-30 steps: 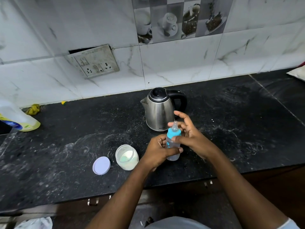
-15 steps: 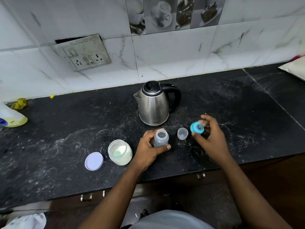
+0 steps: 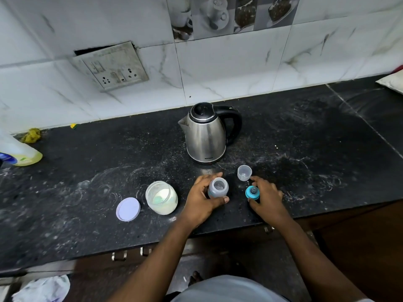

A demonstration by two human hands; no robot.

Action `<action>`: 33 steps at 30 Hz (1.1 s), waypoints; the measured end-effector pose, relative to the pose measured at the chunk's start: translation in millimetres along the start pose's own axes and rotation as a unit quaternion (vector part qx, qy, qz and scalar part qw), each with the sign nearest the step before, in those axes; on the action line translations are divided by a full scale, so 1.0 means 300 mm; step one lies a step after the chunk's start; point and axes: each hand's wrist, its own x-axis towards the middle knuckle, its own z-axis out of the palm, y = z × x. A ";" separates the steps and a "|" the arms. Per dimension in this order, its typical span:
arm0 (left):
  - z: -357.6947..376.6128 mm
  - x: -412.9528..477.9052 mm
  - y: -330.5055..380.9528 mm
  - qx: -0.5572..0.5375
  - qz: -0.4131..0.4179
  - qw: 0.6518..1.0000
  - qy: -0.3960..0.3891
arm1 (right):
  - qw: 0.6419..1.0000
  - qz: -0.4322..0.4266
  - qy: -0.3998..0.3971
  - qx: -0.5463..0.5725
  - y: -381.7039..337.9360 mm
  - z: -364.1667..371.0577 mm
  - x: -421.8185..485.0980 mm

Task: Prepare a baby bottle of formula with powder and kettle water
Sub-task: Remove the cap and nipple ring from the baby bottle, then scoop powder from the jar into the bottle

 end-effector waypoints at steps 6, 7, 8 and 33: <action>-0.006 -0.011 -0.005 -0.006 0.004 1.000 -0.015 | 1.000 -0.011 0.026 -0.005 -0.010 -0.021 -0.019; -0.009 -0.016 -0.007 -0.009 0.005 1.000 -0.015 | 0.999 -0.019 0.043 -0.002 -0.018 -0.029 -0.024; -0.010 -0.020 -0.010 -0.012 0.005 1.000 -0.014 | 0.998 -0.026 0.063 0.001 -0.027 -0.038 -0.029; 0.075 -0.011 -0.095 0.105 -0.032 0.989 0.104 | 0.955 -0.201 0.157 0.151 -0.423 -0.078 0.060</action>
